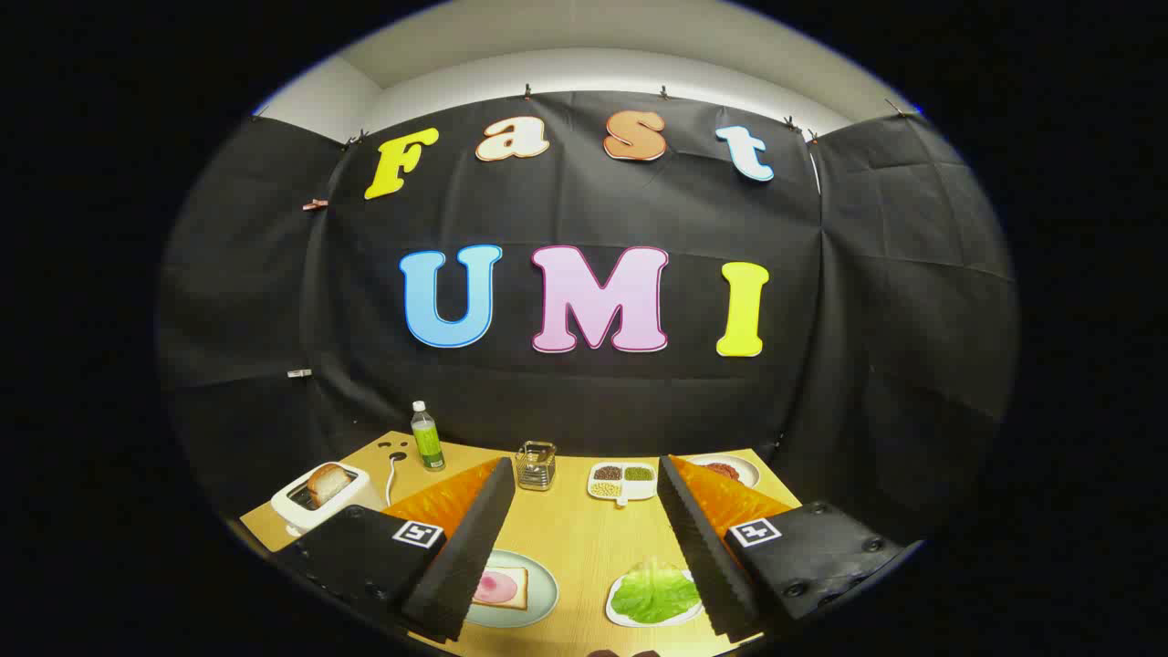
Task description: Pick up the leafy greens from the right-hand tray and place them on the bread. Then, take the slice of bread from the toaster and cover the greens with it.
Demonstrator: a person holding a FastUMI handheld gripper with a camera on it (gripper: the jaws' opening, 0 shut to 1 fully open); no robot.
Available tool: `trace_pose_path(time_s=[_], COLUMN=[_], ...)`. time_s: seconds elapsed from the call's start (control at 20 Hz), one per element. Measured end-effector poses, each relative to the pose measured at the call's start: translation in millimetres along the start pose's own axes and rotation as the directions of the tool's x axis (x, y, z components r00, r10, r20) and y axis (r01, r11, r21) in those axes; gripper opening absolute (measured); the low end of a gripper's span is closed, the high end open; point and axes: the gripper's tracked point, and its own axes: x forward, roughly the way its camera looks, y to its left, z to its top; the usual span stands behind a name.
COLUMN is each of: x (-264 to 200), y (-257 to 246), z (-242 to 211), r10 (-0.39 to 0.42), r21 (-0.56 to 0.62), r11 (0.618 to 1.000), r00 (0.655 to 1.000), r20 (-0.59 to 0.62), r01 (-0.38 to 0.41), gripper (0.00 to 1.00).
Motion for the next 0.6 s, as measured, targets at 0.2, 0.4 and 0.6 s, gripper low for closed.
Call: trace_pose_path(time_s=[0.2,0.4,0.6], x=[3.8,3.3,4.4], y=[-8.7,-7.1,-8.4], z=[-4.8,-10.7,-12.0], r10=[-0.003,0.009,0.005], r21=[0.012,0.029,0.037], r11=[1.000,1.000,0.999], r00=[1.000,0.999,0.998], r20=[-0.015,-0.046,-0.057], r01=[0.003,-0.008,-0.003], gripper=[0.98,0.98,0.98])
